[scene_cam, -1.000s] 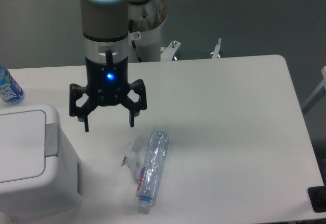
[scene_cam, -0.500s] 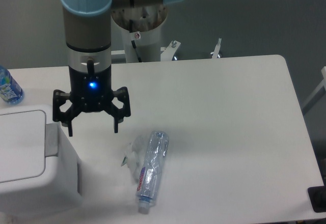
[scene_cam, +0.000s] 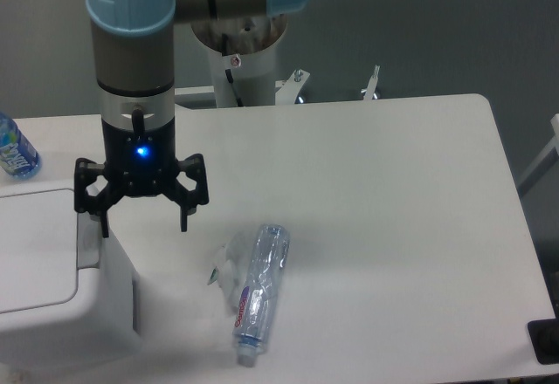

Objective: Open the trash can
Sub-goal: 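Lower the gripper fingers onto the edge of the trash can lid, then press down on the lid with the gripper to pop it open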

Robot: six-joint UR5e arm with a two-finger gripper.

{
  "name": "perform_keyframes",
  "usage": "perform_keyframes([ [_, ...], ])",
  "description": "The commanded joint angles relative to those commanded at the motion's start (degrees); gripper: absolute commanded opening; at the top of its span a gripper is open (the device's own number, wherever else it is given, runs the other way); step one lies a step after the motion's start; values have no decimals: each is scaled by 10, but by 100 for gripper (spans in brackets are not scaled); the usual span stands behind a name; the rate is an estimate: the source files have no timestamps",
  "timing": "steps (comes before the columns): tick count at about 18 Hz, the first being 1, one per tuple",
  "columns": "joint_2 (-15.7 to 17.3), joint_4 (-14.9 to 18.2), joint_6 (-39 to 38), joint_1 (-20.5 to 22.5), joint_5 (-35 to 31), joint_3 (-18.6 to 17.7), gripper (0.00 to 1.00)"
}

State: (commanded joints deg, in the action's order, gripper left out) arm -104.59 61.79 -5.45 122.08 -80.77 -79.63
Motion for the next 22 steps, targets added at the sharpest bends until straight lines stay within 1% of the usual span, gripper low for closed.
perform_keyframes([
  [22,-6,0,-1,-11,-2,-4,100],
])
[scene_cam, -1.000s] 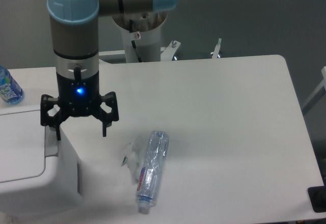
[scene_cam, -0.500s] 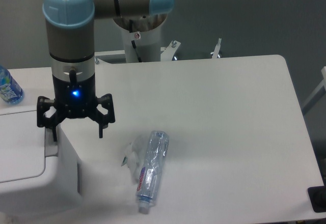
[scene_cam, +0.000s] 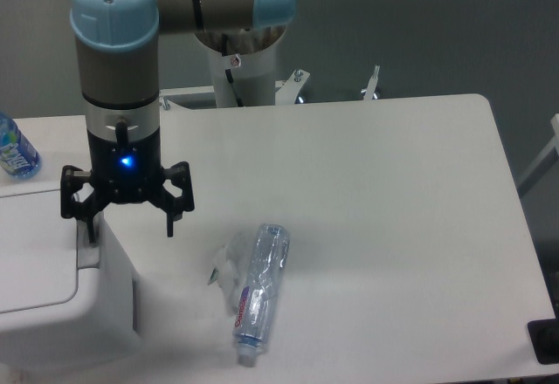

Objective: Open the trash can
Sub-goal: 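Press down on the lid with the gripper to pop it open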

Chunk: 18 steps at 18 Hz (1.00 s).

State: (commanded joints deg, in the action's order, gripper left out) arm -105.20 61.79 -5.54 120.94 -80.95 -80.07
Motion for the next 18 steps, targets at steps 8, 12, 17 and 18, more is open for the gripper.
perform_keyframes([
  [8,-5,0,0,0,0,3,100],
  [12,-4,0,0,0,0,6,100],
  [17,-5,-9,17,8,-33,60,100],
  [18,-4,-12,34,19,-48,67,100],
])
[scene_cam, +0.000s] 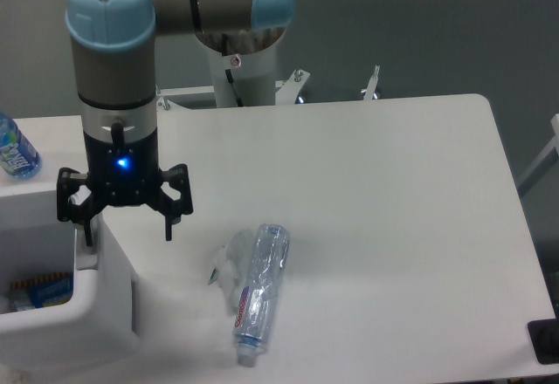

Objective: Open the trash can
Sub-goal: 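Press down on the lid with the gripper to pop it open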

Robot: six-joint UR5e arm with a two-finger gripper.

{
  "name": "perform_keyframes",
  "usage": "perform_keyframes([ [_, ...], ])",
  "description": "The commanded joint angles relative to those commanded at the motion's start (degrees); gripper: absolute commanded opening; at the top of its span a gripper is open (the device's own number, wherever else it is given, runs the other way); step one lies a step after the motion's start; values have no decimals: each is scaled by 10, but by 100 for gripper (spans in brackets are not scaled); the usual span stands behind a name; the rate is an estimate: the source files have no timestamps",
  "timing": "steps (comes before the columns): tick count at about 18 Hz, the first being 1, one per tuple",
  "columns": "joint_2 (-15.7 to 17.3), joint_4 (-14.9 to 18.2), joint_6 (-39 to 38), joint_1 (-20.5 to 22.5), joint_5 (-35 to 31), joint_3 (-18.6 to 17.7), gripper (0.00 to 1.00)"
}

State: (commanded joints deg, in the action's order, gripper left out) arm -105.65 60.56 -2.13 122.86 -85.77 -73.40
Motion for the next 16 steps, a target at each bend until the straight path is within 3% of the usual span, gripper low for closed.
perform_keyframes([
  [5,6,9,77,51,-89,9,100],
  [8,22,17,141,89,-99,0,100],
  [12,46,108,294,131,-99,-14,100],
  [16,61,135,405,163,-100,-25,100],
])
